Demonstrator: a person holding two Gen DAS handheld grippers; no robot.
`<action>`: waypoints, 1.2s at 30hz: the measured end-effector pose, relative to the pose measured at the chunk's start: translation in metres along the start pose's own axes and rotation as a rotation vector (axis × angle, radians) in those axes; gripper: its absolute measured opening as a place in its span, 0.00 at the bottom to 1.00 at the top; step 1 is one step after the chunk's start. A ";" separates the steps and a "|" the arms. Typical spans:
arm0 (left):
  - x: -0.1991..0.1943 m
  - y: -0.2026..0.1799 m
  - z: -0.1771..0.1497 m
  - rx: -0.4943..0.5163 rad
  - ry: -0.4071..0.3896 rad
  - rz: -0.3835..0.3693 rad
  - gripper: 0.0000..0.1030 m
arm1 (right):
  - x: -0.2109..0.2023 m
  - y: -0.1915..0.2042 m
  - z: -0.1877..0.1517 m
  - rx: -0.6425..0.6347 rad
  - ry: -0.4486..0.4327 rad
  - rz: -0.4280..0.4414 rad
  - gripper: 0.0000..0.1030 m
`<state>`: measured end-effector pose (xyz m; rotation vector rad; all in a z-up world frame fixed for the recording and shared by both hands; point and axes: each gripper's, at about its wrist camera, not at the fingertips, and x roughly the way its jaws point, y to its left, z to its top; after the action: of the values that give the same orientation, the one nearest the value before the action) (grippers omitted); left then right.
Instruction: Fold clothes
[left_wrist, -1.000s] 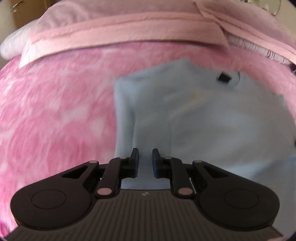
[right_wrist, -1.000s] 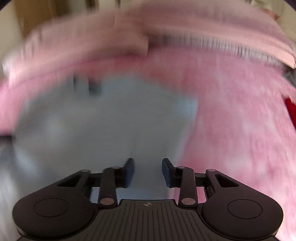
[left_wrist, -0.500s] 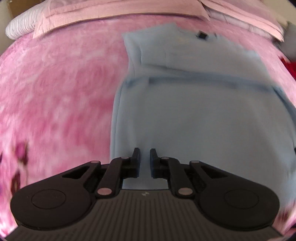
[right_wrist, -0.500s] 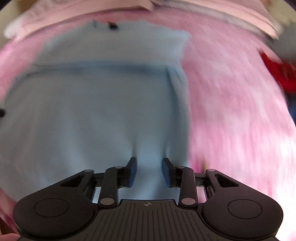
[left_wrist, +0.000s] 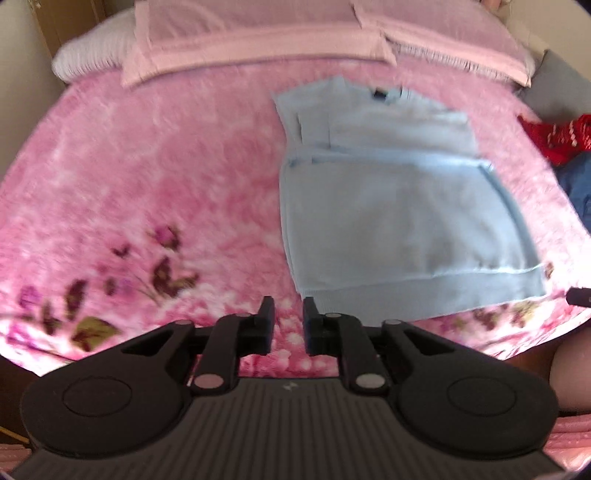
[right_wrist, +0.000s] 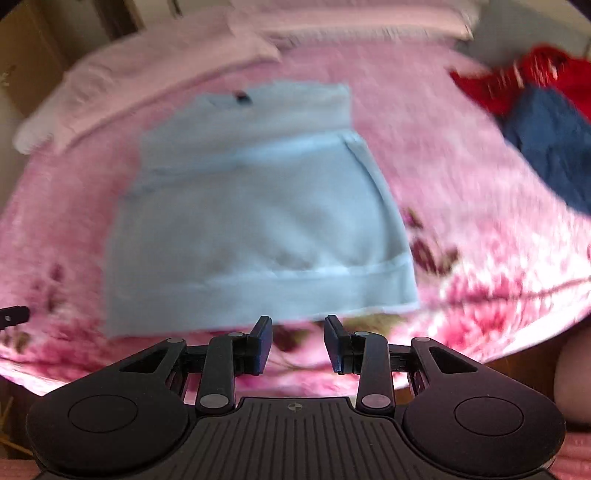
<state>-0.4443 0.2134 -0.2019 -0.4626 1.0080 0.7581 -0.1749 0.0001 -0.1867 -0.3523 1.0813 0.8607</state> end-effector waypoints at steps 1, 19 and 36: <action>-0.013 -0.003 0.005 0.000 -0.011 0.010 0.21 | -0.012 0.008 0.005 -0.008 -0.020 0.010 0.54; -0.083 -0.149 0.035 -0.079 -0.083 0.066 0.31 | -0.080 -0.070 0.031 -0.107 -0.061 0.111 0.73; -0.105 -0.196 0.019 -0.216 -0.069 0.198 0.34 | -0.063 -0.112 0.067 -0.299 0.014 0.239 0.73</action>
<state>-0.3192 0.0595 -0.0988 -0.5233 0.9198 1.0601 -0.0607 -0.0556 -0.1175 -0.4853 1.0212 1.2405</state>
